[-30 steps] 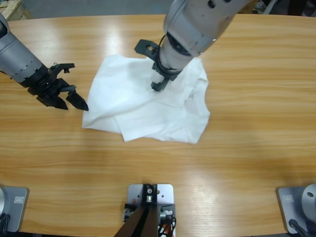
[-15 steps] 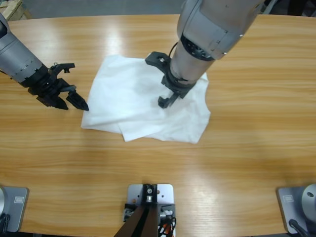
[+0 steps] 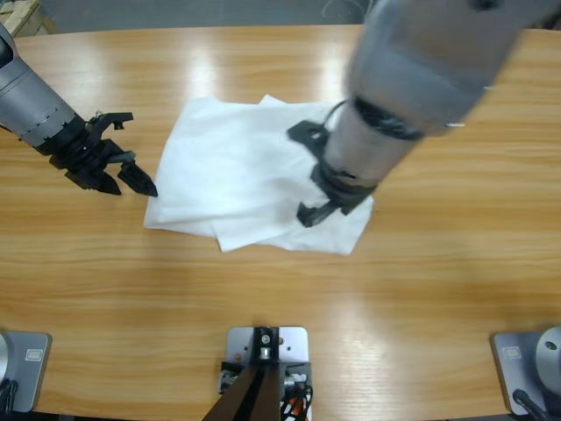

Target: Fold clothes

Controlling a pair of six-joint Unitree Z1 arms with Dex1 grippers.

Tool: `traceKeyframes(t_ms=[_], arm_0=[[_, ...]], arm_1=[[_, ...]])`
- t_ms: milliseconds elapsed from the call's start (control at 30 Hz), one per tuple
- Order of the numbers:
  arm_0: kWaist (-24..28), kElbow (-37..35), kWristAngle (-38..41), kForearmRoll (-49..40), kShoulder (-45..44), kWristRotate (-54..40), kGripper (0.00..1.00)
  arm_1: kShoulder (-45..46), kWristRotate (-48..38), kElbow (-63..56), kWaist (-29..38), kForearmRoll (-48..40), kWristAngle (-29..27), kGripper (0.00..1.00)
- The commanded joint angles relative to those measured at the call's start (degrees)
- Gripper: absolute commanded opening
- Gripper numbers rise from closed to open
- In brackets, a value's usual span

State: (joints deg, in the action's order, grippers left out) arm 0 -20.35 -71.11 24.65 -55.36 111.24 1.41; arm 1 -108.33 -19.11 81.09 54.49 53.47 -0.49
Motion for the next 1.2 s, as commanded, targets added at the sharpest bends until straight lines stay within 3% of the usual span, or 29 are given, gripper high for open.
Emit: traceKeyframes(t_ms=[33,167,233,467,667,767,900,1100,1200], arm_0=[[0.7,1.0,1.9,0.7,0.7,-0.3,0.987],[9.6,4.2,13.8,3.7,-1.3,-2.5,0.991],[13.2,5.5,18.9,4.8,-1.6,-4.1,0.991],[17.9,9.9,28.2,10.3,2.6,-5.8,0.989],[18.5,9.3,29.8,11.5,7.9,-5.6,0.982],[18.5,9.2,26.3,13.6,8.7,-2.7,0.982],[14.6,7.1,20.4,16.4,9.3,1.2,0.982],[7.8,1.6,17.1,16.9,11.6,5.1,0.982],[6.9,0.0,17.6,17.5,13.8,6.6,0.973]], arm_1=[[15.3,-0.1,-9.9,0.2,-4.5,2.0,1.000],[23.9,0.4,-14.6,-7.3,-9.5,11.3,1.000],[26.3,1.3,-14.1,-7.7,-8.8,9.9,1.000],[30.1,0.4,-11.2,-8.2,-2.7,10.4,0.996],[31.9,0.2,-10.5,-9.4,-1.0,10.4,0.996],[32.1,0.2,-9.2,-9.7,-0.5,10.6,0.996],[32.2,0.4,-7.2,-10.3,1.0,10.7,0.996],[32.3,1.5,-6.2,-12.6,2.6,11.7,0.991],[32.1,2.4,-5.4,-13.7,3.4,12.1,0.987]])
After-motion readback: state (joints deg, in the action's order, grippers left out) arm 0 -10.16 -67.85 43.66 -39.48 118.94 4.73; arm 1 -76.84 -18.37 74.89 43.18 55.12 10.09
